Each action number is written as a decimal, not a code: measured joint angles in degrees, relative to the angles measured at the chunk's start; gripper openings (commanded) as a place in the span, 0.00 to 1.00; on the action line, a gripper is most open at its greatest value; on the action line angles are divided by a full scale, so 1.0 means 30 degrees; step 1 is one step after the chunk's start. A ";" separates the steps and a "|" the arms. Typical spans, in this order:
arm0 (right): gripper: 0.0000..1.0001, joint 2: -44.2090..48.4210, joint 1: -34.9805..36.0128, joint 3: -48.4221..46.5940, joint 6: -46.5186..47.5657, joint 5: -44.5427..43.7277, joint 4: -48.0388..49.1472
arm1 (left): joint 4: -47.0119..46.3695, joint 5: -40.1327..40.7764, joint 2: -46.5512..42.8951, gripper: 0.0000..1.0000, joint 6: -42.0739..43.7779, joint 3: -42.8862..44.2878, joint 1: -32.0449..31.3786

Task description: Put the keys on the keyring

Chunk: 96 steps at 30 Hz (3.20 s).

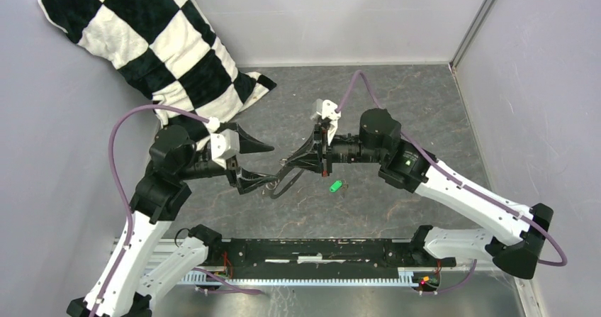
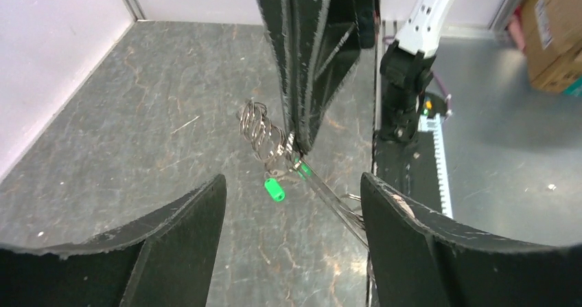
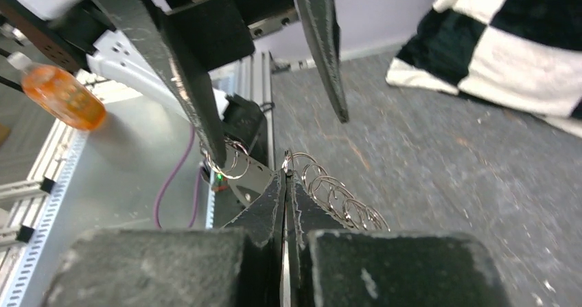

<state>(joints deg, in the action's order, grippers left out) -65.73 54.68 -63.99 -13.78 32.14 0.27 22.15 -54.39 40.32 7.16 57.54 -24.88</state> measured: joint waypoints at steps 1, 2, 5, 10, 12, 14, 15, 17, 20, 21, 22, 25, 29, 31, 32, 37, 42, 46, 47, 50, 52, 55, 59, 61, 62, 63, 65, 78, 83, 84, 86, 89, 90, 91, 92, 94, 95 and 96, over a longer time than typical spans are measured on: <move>0.01 -0.0197 0.0007 -0.0765 0.0641 -0.0124 -0.1494 | 0.0656 0.0015 0.0022 0.74 0.0794 0.0197 0.0000; 0.01 -0.0357 0.0015 -0.1173 0.1035 -0.0233 -0.2382 | 0.1333 0.0022 0.0022 0.69 0.1632 0.0313 0.0000; 0.01 -0.0889 0.0095 -0.2084 0.2200 -0.0466 -0.5311 | 0.2951 -0.0029 -0.0080 0.48 0.3519 0.0415 0.0000; 0.01 -0.2018 0.0503 -0.2965 0.3504 -0.0692 -0.8918 | 0.4524 -0.0656 0.0182 0.35 0.5632 0.0488 0.0000; 0.01 -0.2266 0.0656 -0.3191 0.3759 -0.0794 -0.9675 | 0.4809 -0.1078 0.0466 0.33 0.5850 0.0488 0.0000; 0.01 -0.2368 0.0787 -0.3366 0.3934 -0.0845 -1.0105 | 0.5027 -0.1574 0.0896 0.31 0.5982 0.0488 0.0000; 0.01 -0.2382 0.0845 -0.3439 0.4007 -0.0852 -1.0251 | 0.5093 -0.1800 0.1137 0.31 0.6003 0.0481 0.0000; 0.01 -0.2419 0.0984 -0.3643 0.4109 -0.0874 -1.0440 | 0.5173 -0.2208 0.1705 0.31 0.6003 0.0474 0.0000; 0.01 -0.2470 0.1107 -0.3818 0.4197 -0.0889 -1.0418 | 0.5166 -0.2856 0.2426 0.32 0.5996 0.0393 0.0000; 0.01 -0.2499 0.1144 -0.3869 0.4204 -0.0889 -1.0418 | 0.5158 -0.2994 0.2601 0.36 0.5989 0.0328 0.0000; 0.01 -0.2521 0.1158 -0.3905 0.4204 -0.0889 -1.0389 | 0.5136 -0.3075 0.2754 0.41 0.5982 0.0226 0.0000; 0.01 -0.2623 0.1231 -0.3934 0.4211 -0.0882 -1.0309 | 0.5027 -0.3162 0.2827 0.46 0.5836 -0.0109 0.0000; 0.01 -0.2892 0.1268 -0.3993 0.4218 -0.0867 -1.0244 | 0.4699 -0.3461 0.2776 0.46 0.5508 -0.0168 0.0000; 0.01 -0.3009 0.1282 -0.3993 0.4211 -0.0860 -1.0244 | 0.4575 -0.3570 0.2754 0.45 0.5464 -0.0168 0.0000; 0.01 -0.3060 0.1282 -0.3993 0.4211 -0.0860 -1.0236 | 0.4546 -0.3592 0.2754 0.44 0.5435 -0.0168 0.0000; 0.01 -0.3337 0.1282 -0.4306 0.4211 -0.0852 -1.0229 | 0.4583 -0.3759 0.2776 0.42 0.5362 -0.0204 0.0000; 0.01 -0.3402 0.1311 -0.4532 0.4218 -0.0801 -0.9850 | 0.5311 -0.3708 0.2936 0.41 0.5603 -0.0204 0.0000; 0.01 -0.3504 0.1392 -0.4575 0.4218 -0.0750 -0.9806 | 0.5625 -0.3701 0.3104 0.36 0.5661 -0.0197 0.0000; 0.01 -0.3563 0.1399 -0.4619 0.4211 -0.0743 -0.9806 | 0.5654 -0.3701 0.3140 0.32 0.5661 -0.0197 0.0000; 0.01 -0.3701 0.1406 -0.4685 0.4211 -0.0736 -0.9777 | 0.5719 -0.3701 0.3155 0.17 0.5668 -0.0197 0.0000; 0.01 -0.3745 0.1406 -0.4721 0.4211 -0.0721 -0.9777 | 0.5770 -0.3643 0.3147 0.13 0.5748 -0.0182 0.0000; 0.01 -0.3745 0.1406 -0.4743 0.4218 -0.0707 -0.9792 | 0.6200 -0.3439 0.3147 0.14 0.6244 -0.0015 0.0000; 0.01 -0.3745 0.1421 -0.4743 0.4218 -0.0721 -0.9712 | 0.6987 -0.3344 0.3133 0.15 0.6972 0.0240 0.0000; 0.01 -0.3745 0.1443 -0.4743 0.4218 -0.0699 -0.9661 | 0.7198 -0.3344 0.3126 0.11 0.7184 0.0306 0.0000; 0.00 -0.3745 0.1457 -0.4743 0.4218 -0.0670 -0.9661 | 0.7308 -0.3351 0.3133 0.07 0.7293 0.0350 0.0000; 0.01 -0.3745 0.1457 -0.4743 0.4218 -0.0656 -0.9653 | 0.7402 -0.3359 0.3133 0.03 0.7380 0.0379 0.0000; 0.02 -0.3738 0.1486 -0.4743 0.4226 -0.0583 -0.9602 | 0.7548 -0.3359 0.3155 0.02 0.7439 0.0503 0.0000; 0.53 -0.2331 0.0685 -0.4452 0.3140 -0.0984 -0.7861 | 0.8102 -0.3876 0.2295 0.02 1.1023 0.1545 0.0000; 0.55 0.0605 -0.1217 -0.3228 0.2310 -0.1304 -0.6346 | 0.7803 -0.4787 0.1945 0.02 1.2400 0.2652 0.0000; 0.55 0.1202 -0.1472 -0.2973 0.2186 -0.1413 -0.5974 | 0.7766 -0.4969 0.1749 0.02 1.2815 0.2725 -0.0007; 0.55 0.2251 -0.1661 -0.2426 0.2018 -0.1574 -0.5187 | 0.7679 -0.5187 0.1202 0.02 1.4207 0.2732 -0.0007; 0.54 0.3169 -0.1698 -0.1778 0.1668 -0.1778 -0.4211 | 0.7628 -0.5450 0.0357 0.02 1.6619 0.2732 0.0000; 0.53 0.3257 -0.1719 -0.1654 0.1574 -0.1792 -0.3956 | 0.7599 -0.5501 0.0015 0.02 1.7624 0.2732 0.0000; 0.53 0.3271 -0.1727 -0.1515 0.1486 -0.1821 -0.3650 | 0.7570 -0.5574 -0.0350 0.02 1.8680 0.2725 0.0000; 0.52 0.3257 -0.1749 -0.1362 0.1355 -0.1865 -0.3366 | 0.7563 -0.5610 -0.0678 0.02 1.9620 0.2688 0.0000; 0.52 0.3177 -0.1770 -0.1013 0.1202 -0.1953 -0.3038 | 0.7497 -0.5880 -0.1479 0.02 2.1864 0.2419 0.0000; 0.52 0.3126 -0.1785 -0.0889 0.1122 -0.1982 -0.2965 | 0.7504 -0.6025 -0.1778 0.02 2.2782 0.2310 -0.0007; 0.51 0.3053 -0.1785 -0.0794 0.1020 -0.1982 -0.2936 | 0.7526 -0.6156 -0.1960 0.02 2.3467 0.2273 -0.0029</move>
<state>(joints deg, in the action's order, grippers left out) -56.58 49.32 -66.37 -10.72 26.20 -8.54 44.73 -72.86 34.44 77.56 64.36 -24.97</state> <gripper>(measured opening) 0.523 0.033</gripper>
